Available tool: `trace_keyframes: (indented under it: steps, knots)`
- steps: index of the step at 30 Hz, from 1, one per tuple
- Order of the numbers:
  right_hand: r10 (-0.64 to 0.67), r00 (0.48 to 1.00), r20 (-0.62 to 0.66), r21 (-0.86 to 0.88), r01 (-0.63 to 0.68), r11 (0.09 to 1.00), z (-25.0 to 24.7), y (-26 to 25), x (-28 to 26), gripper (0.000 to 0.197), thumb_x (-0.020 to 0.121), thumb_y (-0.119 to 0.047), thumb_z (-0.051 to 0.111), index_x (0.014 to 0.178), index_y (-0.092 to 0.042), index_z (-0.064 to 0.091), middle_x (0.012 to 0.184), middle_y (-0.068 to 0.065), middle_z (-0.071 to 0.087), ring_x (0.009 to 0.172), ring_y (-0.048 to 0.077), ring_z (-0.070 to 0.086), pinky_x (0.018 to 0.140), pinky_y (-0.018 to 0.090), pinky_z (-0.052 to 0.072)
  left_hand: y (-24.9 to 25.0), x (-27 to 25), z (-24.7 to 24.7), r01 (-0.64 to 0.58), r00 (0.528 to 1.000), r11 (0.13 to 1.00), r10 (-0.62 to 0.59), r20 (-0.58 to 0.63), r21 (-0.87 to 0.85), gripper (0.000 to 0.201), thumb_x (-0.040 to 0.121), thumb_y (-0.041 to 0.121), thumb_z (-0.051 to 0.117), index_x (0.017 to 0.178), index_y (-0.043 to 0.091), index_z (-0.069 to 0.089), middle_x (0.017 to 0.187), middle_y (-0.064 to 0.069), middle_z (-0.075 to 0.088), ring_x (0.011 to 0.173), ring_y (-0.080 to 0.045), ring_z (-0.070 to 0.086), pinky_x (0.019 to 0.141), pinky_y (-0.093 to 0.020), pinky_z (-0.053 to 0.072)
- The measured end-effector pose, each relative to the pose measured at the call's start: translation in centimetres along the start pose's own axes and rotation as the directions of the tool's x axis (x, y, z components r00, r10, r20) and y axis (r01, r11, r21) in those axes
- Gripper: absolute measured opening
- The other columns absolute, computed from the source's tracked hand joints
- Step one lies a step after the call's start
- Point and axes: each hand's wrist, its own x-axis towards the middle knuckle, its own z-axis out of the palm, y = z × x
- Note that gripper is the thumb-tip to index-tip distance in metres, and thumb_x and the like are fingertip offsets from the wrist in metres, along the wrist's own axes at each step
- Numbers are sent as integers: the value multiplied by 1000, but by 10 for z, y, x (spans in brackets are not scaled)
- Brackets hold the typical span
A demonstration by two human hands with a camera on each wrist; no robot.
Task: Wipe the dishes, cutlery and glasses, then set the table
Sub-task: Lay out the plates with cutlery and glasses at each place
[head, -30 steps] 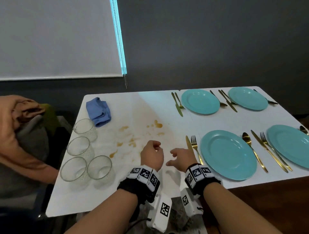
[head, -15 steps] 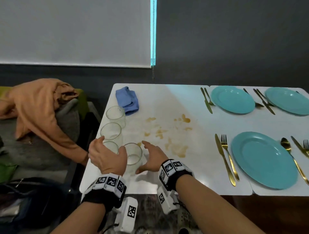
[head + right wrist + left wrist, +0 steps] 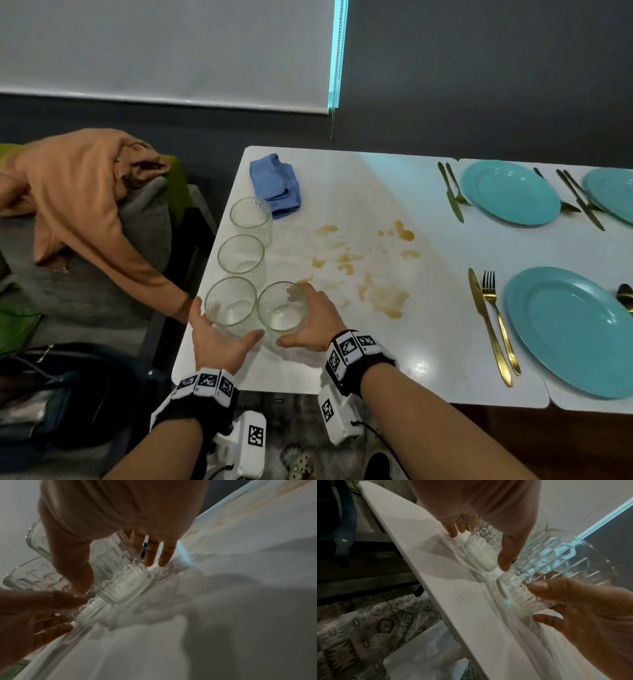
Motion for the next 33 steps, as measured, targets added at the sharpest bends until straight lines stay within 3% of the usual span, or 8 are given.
trace_keyframes:
  steps: [3, 9, 11, 15, 17, 19, 29, 33]
  knots:
    - [-11, 999, -37, 28, 12, 1000, 2, 3, -4, 89, 57, -26, 85, 133, -23, 40, 123, 1, 50, 117, 19, 46, 99, 29, 42, 1, 4, 3, -15, 1000, 996, 16, -22, 86, 118, 49, 21, 93, 144, 24, 23, 136, -12, 47, 130, -32, 41, 108, -49, 37]
    - [24, 997, -74, -3, -25, 1000, -19, 9, -13, 84, 56, -30, 83, 130, -23, 45, 107, -10, 45, 113, 19, 48, 98, 30, 44, 13, -1, 10, -55, 998, 981, 62, -32, 184, 85, 52, 25, 91, 125, 11, 51, 121, -12, 59, 121, -31, 48, 101, -41, 43]
    - [52, 993, -104, 9, -52, 999, -35, 14, -18, 86, 49, -37, 80, 127, -26, 47, 111, -6, 50, 112, 18, 51, 95, 28, 45, 22, -11, 13, -91, 996, 971, 93, 2, 221, 81, 52, 23, 91, 123, 9, 54, 116, -12, 62, 117, -31, 51, 98, -40, 44]
    - [97, 977, -188, 8, -97, 995, -85, 26, -30, 82, 52, -33, 83, 127, -23, 50, 112, -3, 57, 111, 17, 52, 91, 23, 44, 53, -34, 29, -224, 972, 938, 196, 127, 264, 86, 45, 38, 88, 119, 7, 57, 109, -13, 64, 110, -33, 52, 90, -37, 44]
    - [108, 966, -233, -14, -114, 993, -117, 33, -39, 80, 57, -28, 84, 128, -20, 49, 116, -1, 59, 113, 17, 51, 92, 24, 44, 72, -42, 45, -302, 947, 919, 259, 190, 252, 99, 34, 58, 69, 118, 7, 58, 108, -10, 65, 108, -32, 53, 90, -37, 44]
    - [132, 949, -286, -24, -145, 989, -150, 43, -48, 78, 59, -27, 84, 129, -19, 49, 118, -1, 59, 113, 18, 51, 93, 26, 44, 94, -49, 66, -358, 924, 906, 309, 224, 226, 105, 29, 63, 57, 118, 6, 59, 108, -11, 66, 107, -32, 56, 92, -37, 45]
    - [329, 768, -549, 124, -314, 941, -328, 141, -91, 77, 59, -27, 84, 126, -17, 49, 118, 4, 61, 111, 22, 55, 95, 28, 42, 218, -81, 226, -496, 829, 848, 400, 391, 185, 106, 29, 63, 56, 120, 10, 56, 113, -8, 63, 112, -31, 49, 89, -29, 40]
    - [418, 673, -610, 202, -378, 904, -404, 204, -105, 78, 57, -27, 85, 127, -15, 50, 119, 7, 62, 109, 24, 58, 92, 25, 43, 266, -98, 316, -509, 800, 847, 398, 450, 157, 88, 47, 39, 86, 123, 8, 54, 115, -11, 63, 113, -31, 50, 91, -33, 43]
